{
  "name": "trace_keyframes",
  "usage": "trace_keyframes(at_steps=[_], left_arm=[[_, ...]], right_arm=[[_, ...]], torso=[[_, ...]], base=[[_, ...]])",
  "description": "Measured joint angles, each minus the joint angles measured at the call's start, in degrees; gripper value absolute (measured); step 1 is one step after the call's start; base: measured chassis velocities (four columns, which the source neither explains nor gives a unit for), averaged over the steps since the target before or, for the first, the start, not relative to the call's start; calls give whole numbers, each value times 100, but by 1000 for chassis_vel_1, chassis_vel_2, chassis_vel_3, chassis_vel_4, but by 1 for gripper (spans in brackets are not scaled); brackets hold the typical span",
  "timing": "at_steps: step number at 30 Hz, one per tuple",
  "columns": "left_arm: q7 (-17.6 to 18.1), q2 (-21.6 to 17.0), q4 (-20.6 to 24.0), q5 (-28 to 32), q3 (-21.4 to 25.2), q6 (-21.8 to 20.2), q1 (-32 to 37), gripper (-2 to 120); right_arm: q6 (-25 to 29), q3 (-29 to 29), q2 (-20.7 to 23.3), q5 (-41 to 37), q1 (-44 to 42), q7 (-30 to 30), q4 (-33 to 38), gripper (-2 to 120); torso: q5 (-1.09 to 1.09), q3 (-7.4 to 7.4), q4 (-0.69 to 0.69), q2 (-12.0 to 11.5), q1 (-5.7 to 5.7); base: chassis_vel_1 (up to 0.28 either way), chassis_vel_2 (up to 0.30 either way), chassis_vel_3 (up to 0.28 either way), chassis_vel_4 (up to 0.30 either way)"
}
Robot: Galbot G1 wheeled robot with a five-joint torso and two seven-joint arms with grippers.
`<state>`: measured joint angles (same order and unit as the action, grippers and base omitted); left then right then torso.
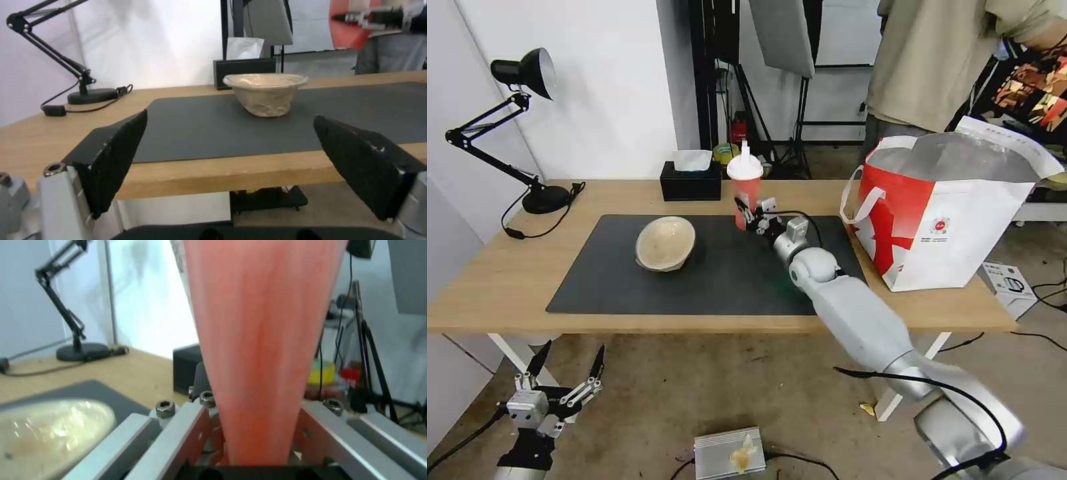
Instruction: Pick up the trash from the table and place it into the takeout bag.
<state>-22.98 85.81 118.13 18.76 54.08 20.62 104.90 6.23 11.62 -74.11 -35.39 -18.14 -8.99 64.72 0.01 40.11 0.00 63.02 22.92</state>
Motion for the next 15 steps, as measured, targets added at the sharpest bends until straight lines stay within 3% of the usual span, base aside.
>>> trace_keyframes(at_steps=[11, 15], left_arm=[[0, -8, 70, 16, 40, 38, 41, 100], [-2, -9, 92, 26, 63, 75, 67, 100]], right_arm=[[-243, 343, 642, -567, 600, 209, 792, 7], [-420, 517, 1123, -982, 1022, 304, 1329, 7]], torso=[[0, 0, 0, 0, 0], [0, 0, 0, 0, 0]], base=[[0, 0, 0, 0], [0, 0, 0, 0]])
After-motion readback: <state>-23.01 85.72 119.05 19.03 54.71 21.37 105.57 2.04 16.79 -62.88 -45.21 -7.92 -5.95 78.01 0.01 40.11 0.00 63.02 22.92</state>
